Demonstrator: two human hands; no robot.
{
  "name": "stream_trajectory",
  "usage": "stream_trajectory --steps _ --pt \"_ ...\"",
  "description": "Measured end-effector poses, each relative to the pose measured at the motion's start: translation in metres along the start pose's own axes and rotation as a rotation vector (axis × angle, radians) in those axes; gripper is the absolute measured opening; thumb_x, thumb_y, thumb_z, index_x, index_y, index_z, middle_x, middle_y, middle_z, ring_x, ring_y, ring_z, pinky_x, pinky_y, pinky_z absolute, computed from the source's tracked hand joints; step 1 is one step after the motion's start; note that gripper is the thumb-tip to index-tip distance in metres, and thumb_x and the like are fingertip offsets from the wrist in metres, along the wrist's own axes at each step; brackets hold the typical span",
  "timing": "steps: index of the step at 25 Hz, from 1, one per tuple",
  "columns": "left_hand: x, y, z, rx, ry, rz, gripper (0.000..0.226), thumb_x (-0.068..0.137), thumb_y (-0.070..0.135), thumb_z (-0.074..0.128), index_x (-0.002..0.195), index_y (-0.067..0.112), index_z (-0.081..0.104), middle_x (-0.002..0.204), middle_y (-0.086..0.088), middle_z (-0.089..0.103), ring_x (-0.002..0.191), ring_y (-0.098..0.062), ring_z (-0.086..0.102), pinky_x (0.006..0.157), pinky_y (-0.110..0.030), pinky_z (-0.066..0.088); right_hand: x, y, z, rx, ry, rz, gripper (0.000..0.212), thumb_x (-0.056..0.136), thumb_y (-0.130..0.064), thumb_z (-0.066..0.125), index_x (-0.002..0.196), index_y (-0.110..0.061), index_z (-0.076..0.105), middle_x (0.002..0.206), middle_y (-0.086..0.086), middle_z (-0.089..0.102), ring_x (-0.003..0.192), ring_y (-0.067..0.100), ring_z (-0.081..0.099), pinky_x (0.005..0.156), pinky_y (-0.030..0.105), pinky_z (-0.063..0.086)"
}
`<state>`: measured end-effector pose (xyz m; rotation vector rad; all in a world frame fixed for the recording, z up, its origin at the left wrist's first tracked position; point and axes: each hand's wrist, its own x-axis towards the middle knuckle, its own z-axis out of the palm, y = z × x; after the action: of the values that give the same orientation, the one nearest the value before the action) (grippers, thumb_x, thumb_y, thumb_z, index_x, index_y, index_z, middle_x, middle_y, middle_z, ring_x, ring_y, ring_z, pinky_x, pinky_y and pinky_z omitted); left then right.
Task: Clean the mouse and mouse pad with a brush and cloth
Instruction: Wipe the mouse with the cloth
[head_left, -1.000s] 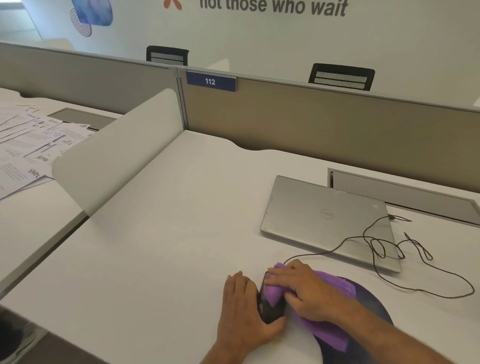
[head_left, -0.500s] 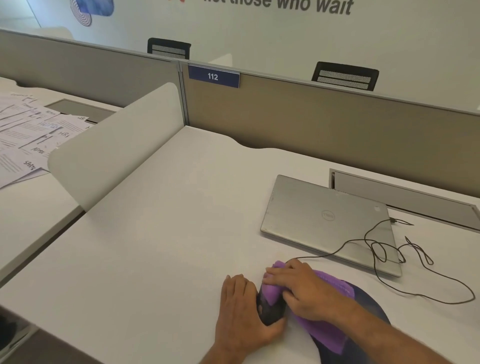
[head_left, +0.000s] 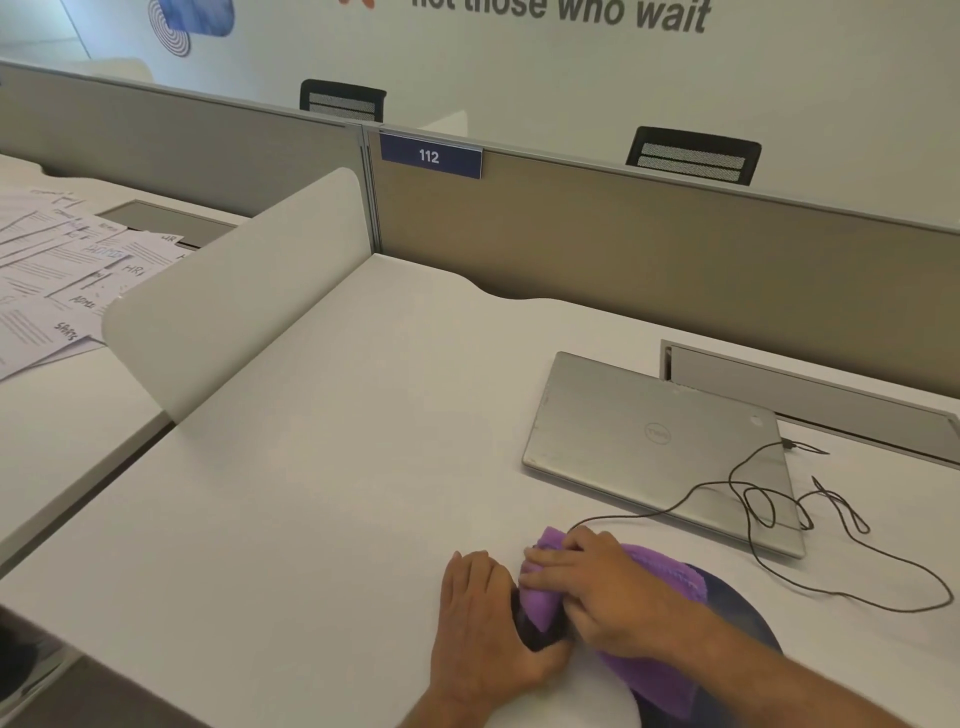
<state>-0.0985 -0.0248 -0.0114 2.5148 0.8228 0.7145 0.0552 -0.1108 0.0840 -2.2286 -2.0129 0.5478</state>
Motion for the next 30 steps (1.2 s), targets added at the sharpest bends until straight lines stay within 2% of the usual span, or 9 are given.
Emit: stream_trajectory --steps 5,7,10,12,16,18,24,27,30 --pt "0.0 0.001 -0.001 -0.018 -0.003 -0.007 0.065 0.059 0.078 0.07 0.083 0.022 0.048 0.084 0.012 0.035 0.079 -0.01 0.037 0.09 -0.042 0.051 0.027 0.01 -0.009 0.073 -0.025 0.168 0.045 0.084 -0.017 0.041 0.119 -0.044 0.052 0.124 -0.013 0.059 0.103 0.013 0.041 0.093 0.036 0.037" --pt "0.0 0.001 -0.001 -0.014 -0.014 -0.015 0.064 0.061 0.079 0.069 0.084 0.022 0.05 0.083 0.012 0.038 0.08 -0.01 0.04 0.095 -0.042 0.048 0.019 0.006 -0.007 0.055 -0.033 0.121 0.045 0.085 -0.018 0.04 0.122 -0.043 0.051 0.128 -0.016 0.056 0.101 0.01 0.038 0.092 0.033 0.035" --pt "0.0 0.002 -0.002 0.011 -0.023 -0.016 0.063 0.062 0.078 0.068 0.086 0.021 0.055 0.082 0.01 0.044 0.081 -0.013 0.044 0.097 -0.043 0.048 0.001 -0.005 -0.002 -0.058 -0.041 0.004 0.048 0.09 -0.024 0.037 0.135 -0.041 0.039 0.146 -0.021 0.039 0.11 0.011 0.035 0.095 0.032 0.03" --pt "0.0 0.003 -0.002 0.017 -0.02 -0.017 0.063 0.062 0.078 0.067 0.085 0.021 0.056 0.082 0.01 0.044 0.081 -0.013 0.045 0.098 -0.043 0.047 0.002 -0.005 0.0 -0.082 -0.034 0.005 0.048 0.091 -0.026 0.037 0.136 -0.042 0.038 0.147 -0.021 0.037 0.113 0.012 0.035 0.097 0.033 0.029" --pt "0.0 0.002 -0.002 -0.021 -0.022 -0.024 0.064 0.06 0.079 0.069 0.083 0.023 0.049 0.083 0.012 0.038 0.081 -0.011 0.039 0.094 -0.043 0.049 0.025 0.006 -0.012 0.027 -0.043 0.161 0.043 0.085 -0.019 0.04 0.118 -0.044 0.052 0.123 -0.017 0.059 0.103 0.013 0.042 0.092 0.034 0.034" --pt "0.001 0.002 -0.003 -0.017 -0.027 -0.025 0.065 0.058 0.081 0.068 0.084 0.024 0.048 0.085 0.013 0.036 0.082 -0.01 0.038 0.092 -0.043 0.05 0.032 0.011 -0.013 0.037 -0.061 0.19 0.043 0.083 -0.017 0.04 0.113 -0.045 0.054 0.114 -0.016 0.061 0.1 0.013 0.042 0.089 0.034 0.035" --pt "0.001 0.003 -0.002 0.011 -0.015 -0.029 0.064 0.063 0.081 0.066 0.083 0.021 0.054 0.08 0.01 0.043 0.08 -0.013 0.044 0.099 -0.043 0.046 0.001 -0.001 0.002 -0.003 -0.048 0.064 0.051 0.088 -0.024 0.037 0.135 -0.045 0.038 0.147 -0.024 0.037 0.114 0.009 0.034 0.099 0.032 0.028" --pt "0.001 0.004 -0.002 -0.009 0.001 -0.02 0.063 0.063 0.079 0.068 0.082 0.022 0.052 0.08 0.01 0.041 0.08 -0.012 0.041 0.095 -0.043 0.048 0.005 0.001 -0.001 0.007 -0.029 0.085 0.052 0.086 -0.024 0.037 0.133 -0.045 0.041 0.146 -0.022 0.039 0.113 0.011 0.035 0.097 0.034 0.029" --pt "0.002 0.003 -0.003 -0.027 -0.009 -0.007 0.062 0.059 0.075 0.071 0.08 0.022 0.046 0.082 0.01 0.038 0.081 -0.013 0.038 0.092 -0.046 0.048 0.02 0.014 -0.01 0.066 -0.032 0.2 0.048 0.085 -0.019 0.039 0.123 -0.046 0.05 0.129 -0.016 0.056 0.105 0.015 0.041 0.096 0.038 0.033"
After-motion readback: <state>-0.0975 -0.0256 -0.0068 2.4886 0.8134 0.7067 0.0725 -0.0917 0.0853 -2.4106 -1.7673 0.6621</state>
